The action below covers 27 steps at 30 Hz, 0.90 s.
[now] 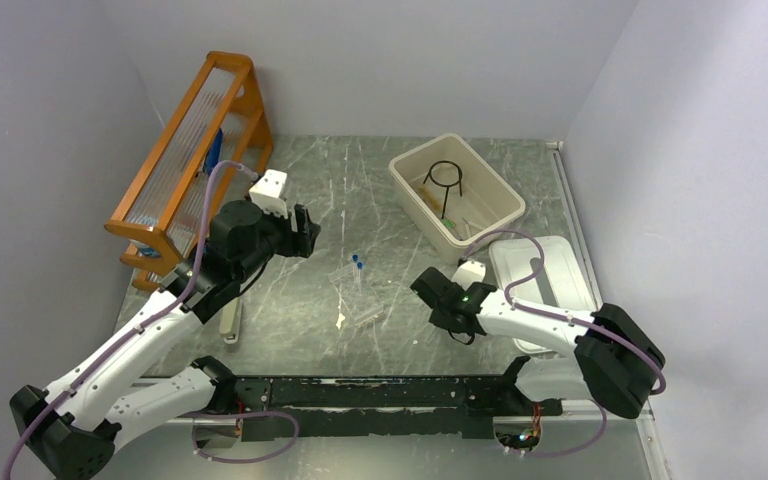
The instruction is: Organize the chemistry lab equipment
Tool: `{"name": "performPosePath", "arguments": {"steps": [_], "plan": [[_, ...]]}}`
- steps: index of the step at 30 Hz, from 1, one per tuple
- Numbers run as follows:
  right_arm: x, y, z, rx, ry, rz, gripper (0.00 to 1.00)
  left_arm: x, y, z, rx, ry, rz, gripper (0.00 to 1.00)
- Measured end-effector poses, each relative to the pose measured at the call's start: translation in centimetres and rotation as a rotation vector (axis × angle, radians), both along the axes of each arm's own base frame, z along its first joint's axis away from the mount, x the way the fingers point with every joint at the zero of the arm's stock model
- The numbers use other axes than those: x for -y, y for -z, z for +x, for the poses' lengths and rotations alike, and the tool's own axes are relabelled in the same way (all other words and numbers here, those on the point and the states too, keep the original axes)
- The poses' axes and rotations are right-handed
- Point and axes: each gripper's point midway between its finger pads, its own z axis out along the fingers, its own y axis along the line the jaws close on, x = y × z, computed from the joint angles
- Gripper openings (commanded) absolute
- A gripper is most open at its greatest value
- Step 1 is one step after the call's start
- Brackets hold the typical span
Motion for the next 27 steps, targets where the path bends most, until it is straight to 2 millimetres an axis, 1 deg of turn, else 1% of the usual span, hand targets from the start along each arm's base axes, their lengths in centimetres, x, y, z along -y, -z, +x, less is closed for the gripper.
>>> {"name": "performPosePath", "arguments": {"steps": [5,9,12,13,15,16,18,21,22,23,26,27], "plan": [[-0.3,0.0,0.7,0.021,-0.004,0.022,0.15,0.2,0.1,-0.1,-0.004,0.012,-0.003,0.71],[-0.6,-0.1,1.2,0.077,-0.034,0.065,0.15,0.7,0.3,-0.2,-0.013,0.033,-0.006,0.71],[-0.6,-0.3,1.1,0.119,-0.074,0.104,0.15,1.3,0.4,-0.2,-0.018,0.059,-0.021,0.72],[-0.6,-0.5,1.2,0.13,-0.087,0.111,0.15,1.5,0.5,-0.3,-0.02,0.07,-0.026,0.72],[-1.1,-1.6,1.6,0.175,-0.122,0.142,0.15,2.0,0.7,-0.5,-0.026,0.095,-0.039,0.73],[-1.6,-2.4,2.0,0.205,-0.141,0.165,0.15,2.3,0.8,-0.6,-0.031,0.109,-0.047,0.74],[-2.8,-4.7,2.9,0.279,-0.182,0.219,0.15,3.2,0.8,-0.8,-0.038,0.148,-0.076,0.75],[-4.8,-9.2,4.4,0.406,-0.246,0.306,0.16,4.9,0.7,-1.5,-0.049,0.23,-0.131,0.79],[-5.7,-11.4,5.0,0.466,-0.274,0.347,0.17,5.6,0.5,-1.9,-0.052,0.272,-0.16,0.8],[-6.3,-13.0,5.4,0.509,-0.291,0.374,0.17,6.2,0.3,-2.2,-0.053,0.302,-0.184,0.81],[-8.2,-18.7,6.5,0.656,-0.344,0.469,0.18,7.8,-0.3,-3.2,-0.054,0.393,-0.265,0.8],[-8.6,-20.2,6.7,0.692,-0.355,0.494,0.18,8.2,-0.5,-3.5,-0.057,0.415,-0.288,0.79]]}}
